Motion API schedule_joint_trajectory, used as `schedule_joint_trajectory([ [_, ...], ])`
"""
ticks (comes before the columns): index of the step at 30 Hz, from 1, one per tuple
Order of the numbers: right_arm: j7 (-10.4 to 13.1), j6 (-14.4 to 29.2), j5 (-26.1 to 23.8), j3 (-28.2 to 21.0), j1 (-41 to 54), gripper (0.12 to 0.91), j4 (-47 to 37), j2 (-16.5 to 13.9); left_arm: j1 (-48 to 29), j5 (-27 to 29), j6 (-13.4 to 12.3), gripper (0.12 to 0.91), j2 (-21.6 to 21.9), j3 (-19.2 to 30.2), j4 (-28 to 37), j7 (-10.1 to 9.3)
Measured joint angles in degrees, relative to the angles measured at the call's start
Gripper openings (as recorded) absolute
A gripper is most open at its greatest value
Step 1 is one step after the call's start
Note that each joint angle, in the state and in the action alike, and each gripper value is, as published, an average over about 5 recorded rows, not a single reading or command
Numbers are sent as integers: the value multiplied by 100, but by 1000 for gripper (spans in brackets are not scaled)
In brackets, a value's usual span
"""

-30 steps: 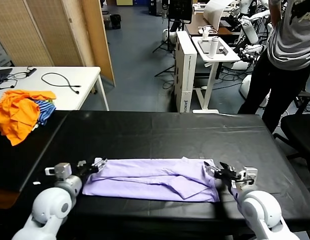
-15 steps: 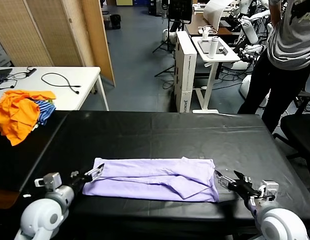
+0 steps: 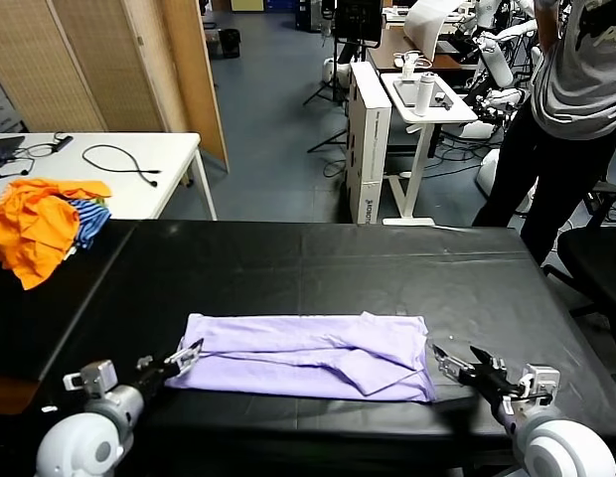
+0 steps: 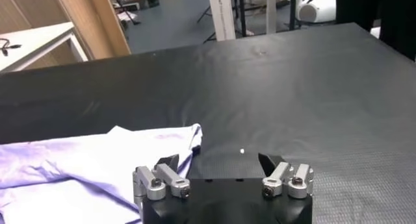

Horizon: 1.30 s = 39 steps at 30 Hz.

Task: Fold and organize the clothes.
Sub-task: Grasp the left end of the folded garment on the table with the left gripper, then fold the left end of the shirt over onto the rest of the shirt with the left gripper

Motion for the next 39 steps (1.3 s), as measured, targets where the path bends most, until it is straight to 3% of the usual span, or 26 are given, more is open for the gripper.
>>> schedule_joint_trajectory([
  [3, 1, 7, -7, -2, 7, 907, -15, 0, 8, 30, -35, 904, -57, 8, 40, 46],
  [6, 3, 10, -23, -17, 30, 907, -45, 0, 23, 43, -75, 849, -90, 8, 72, 76],
  [9, 10, 8, -36, -45, 83, 907, -72, 3, 35, 54, -99, 696, -109, 12, 82, 84],
  [16, 31, -3, -52, -98, 189, 907, -93, 22, 34, 51, -95, 255, -137, 78, 72, 76],
  [18, 37, -4, -54, -99, 207, 907, -93, 26, 35, 66, -81, 191, -146, 94, 53, 72],
  [23, 89, 2, -53, -97, 232, 907, -75, 42, 38, 405, -109, 185, -114, 80, -23, 90],
  [31, 118, 8, -46, -186, 267, 907, -20, 96, 219, 1687, -350, 182, 274, -308, -244, 268],
  [39, 120, -44, -57, -340, 359, 907, -7, 95, 574, 1379, -451, 182, 978, -1243, -260, 248],
])
